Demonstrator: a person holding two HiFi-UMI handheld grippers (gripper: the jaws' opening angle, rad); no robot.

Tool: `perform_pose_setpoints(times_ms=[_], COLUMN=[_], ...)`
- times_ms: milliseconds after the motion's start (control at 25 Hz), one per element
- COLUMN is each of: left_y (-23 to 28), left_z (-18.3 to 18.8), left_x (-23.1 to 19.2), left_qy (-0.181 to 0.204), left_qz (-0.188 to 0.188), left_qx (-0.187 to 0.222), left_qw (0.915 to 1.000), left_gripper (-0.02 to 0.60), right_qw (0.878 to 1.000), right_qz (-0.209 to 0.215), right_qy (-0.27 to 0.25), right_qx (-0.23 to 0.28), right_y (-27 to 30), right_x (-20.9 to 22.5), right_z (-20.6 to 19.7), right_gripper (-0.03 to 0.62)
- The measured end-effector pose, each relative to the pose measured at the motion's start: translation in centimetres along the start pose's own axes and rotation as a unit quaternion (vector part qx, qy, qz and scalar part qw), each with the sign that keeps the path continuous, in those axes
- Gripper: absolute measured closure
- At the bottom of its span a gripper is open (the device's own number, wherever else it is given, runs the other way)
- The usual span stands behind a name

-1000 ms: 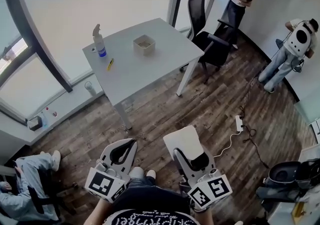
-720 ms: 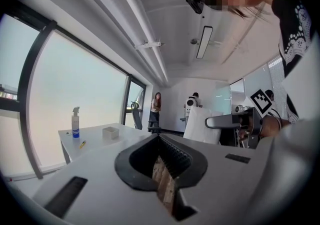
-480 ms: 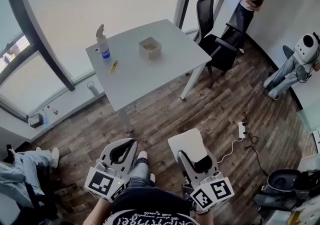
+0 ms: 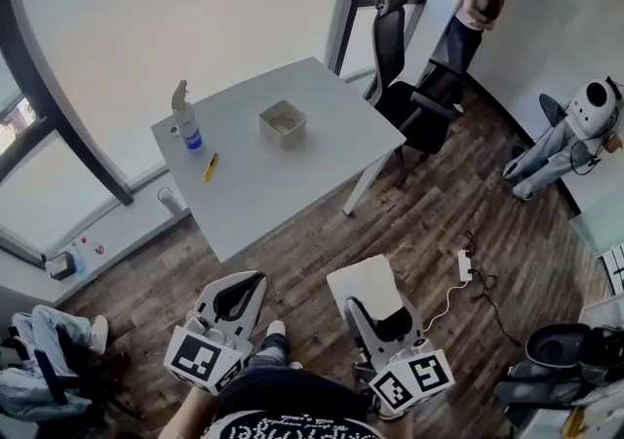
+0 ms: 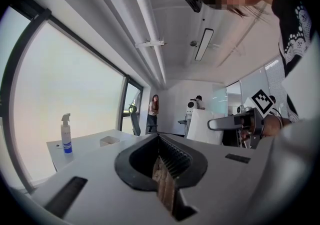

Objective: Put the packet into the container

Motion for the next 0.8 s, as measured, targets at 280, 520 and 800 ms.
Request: perform_pose_setpoints(times_ms=[280, 520, 800], left_y=[2.0, 3.2, 4.1], left_z=[0.0, -0.1, -0.4], left_x=[-2.9, -4.3, -4.8], left_qy=[0.000, 0.003, -0.006], left_qz=[-0.007, -0.011, -0.002], left_qx=[-0.002, -0.002, -0.013], left_qw=[1.0000, 0.9999, 0.9999], left_gripper=[0.574, 0.573, 0.574], right_qw=[1.000, 1.000, 1.000], right_qz=[-0.005, -0.002, 0.003], right_qy=[0.006, 0.009, 0.011], right_qx=[0.005, 0.000, -0.009], right_y=[3.3, 5.2, 6.3], right_x=[0.2, 0.4, 1.1], right_z=[0.5, 0.4, 0.9], right_gripper=[0.319, 0.319, 0.319])
Point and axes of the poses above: the fingertips, and each gripper's own axes: y forward along the fingers, x to its right, z out of its top, the point moved 7 cm from there along -y, backward along the fingers, and after that the axes turned 7 degrees about y, right-handed, at the moved point
